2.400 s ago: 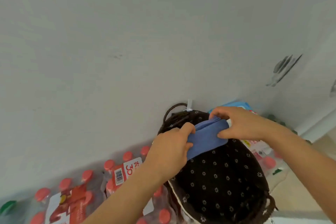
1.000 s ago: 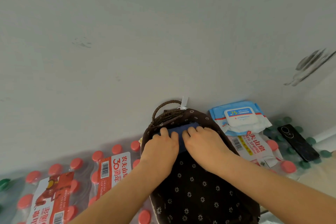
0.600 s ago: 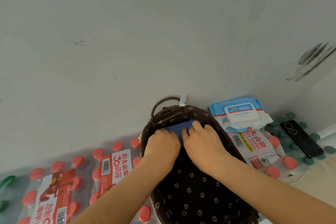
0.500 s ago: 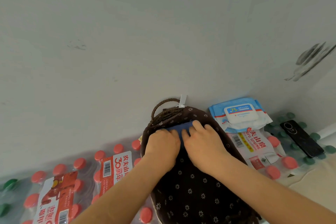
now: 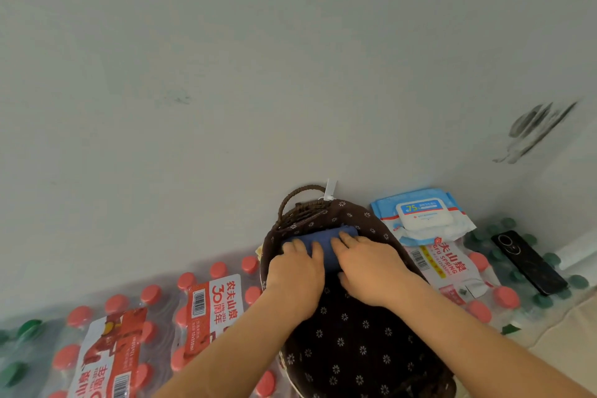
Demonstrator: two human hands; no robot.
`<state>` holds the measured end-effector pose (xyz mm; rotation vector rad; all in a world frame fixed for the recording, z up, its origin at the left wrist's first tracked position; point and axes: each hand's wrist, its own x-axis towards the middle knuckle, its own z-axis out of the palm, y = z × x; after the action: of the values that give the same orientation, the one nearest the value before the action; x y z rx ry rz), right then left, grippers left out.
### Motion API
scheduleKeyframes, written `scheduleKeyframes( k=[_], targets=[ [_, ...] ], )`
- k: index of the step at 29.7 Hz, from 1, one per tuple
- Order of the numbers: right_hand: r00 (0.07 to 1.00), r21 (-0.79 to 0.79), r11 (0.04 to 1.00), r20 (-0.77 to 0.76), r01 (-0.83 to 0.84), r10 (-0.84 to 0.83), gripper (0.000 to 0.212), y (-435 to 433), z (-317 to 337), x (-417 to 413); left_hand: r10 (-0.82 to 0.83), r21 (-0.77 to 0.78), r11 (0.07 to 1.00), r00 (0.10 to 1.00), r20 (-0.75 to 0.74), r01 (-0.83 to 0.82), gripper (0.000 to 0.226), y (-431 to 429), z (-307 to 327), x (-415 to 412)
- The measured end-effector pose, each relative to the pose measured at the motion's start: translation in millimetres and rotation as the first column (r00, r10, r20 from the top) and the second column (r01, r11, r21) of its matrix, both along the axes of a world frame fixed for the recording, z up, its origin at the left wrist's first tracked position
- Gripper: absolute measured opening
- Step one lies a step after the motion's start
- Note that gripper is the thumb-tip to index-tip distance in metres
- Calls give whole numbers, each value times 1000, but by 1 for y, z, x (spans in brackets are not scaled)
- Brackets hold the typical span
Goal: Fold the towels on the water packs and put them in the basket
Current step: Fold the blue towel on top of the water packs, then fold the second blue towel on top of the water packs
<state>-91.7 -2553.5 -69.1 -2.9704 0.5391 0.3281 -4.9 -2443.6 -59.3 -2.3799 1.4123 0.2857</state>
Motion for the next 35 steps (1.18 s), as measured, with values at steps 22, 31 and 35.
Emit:
scheduleKeyframes(
  k=[22,31,35],
  targets=[
    [611,700,694,477,171,-632,20,58,88,-81,-242,-792,593,906,-348,-146,20,89,48,-22],
    [207,757,567,528,326,-824,34,182,77,-152,-619,-854,515,724,-305,80,24,163,37,-55],
    [101,762,448,457,467,-883,36,239,53,-192,-749,-854,476,605,-268,211,16,180,26,-80]
  ],
)
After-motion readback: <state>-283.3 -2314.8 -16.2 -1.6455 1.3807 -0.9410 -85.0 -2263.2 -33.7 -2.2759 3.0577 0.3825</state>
